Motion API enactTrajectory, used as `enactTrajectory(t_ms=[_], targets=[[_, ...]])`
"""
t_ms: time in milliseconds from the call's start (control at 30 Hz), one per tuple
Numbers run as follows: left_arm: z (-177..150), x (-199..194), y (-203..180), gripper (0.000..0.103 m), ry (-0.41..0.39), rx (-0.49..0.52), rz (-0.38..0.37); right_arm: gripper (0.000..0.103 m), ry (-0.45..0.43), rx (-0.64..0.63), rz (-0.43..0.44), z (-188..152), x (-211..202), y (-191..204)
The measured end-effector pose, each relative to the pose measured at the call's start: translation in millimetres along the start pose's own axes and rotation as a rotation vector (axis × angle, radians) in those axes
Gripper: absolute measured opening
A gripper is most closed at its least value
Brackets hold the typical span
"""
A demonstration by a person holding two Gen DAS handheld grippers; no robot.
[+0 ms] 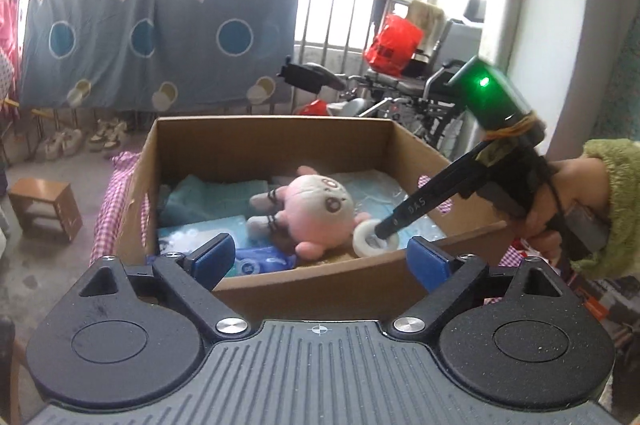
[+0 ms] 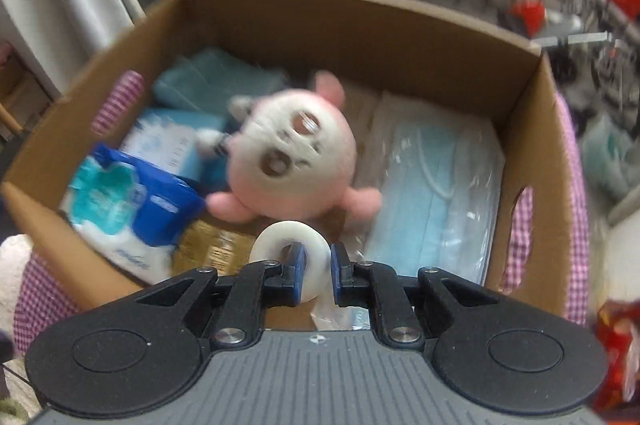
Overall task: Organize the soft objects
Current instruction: 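Carry the tape roll into the box beside the plush toy and release, then move the right gripper back toward the cork coaster and scrunchie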
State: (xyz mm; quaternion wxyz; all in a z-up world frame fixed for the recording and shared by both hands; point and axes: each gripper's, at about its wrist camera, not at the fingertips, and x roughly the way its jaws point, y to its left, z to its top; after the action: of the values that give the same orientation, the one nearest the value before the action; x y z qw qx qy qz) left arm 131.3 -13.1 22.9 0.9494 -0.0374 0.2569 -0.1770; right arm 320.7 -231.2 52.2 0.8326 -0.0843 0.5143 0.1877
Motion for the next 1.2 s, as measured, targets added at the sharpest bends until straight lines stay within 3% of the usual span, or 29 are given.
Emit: enactTrajectory(t_ms=[133,333,567,667,867,1000,1200], targets=[[-1,7,9,0.093,0.011,-0.019,0.005,0.014,0.123,0.048,0.021,11,30,-11],[-7,8,15,0.094,0.013,-0.029,-0.001,0.014,0.188,0.028,-0.015,20,45,-9],[-9,3,16,0.094,0.009,-0.031,0.008,0.014,0.182,-0.045,-0.086,21,45,3],[-9,0,16,0.094,0.008,-0.032,0.007,0.015,0.154,-0.06,-0.085,18,39,6],[-7,-13,12,0.096,-0.011,-0.027,0.024,0.016,0.016,-0.07,-0.054,9,3,11],[-7,-20,6,0.097,-0.01,-0.025,0.028,0.016,-0.088,0.002,0.006,-7,-39,6],[-10,-24,-6,0.098,0.016,-0.019,0.005,0.017,-0.232,0.148,0.105,-64,-101,-12]])
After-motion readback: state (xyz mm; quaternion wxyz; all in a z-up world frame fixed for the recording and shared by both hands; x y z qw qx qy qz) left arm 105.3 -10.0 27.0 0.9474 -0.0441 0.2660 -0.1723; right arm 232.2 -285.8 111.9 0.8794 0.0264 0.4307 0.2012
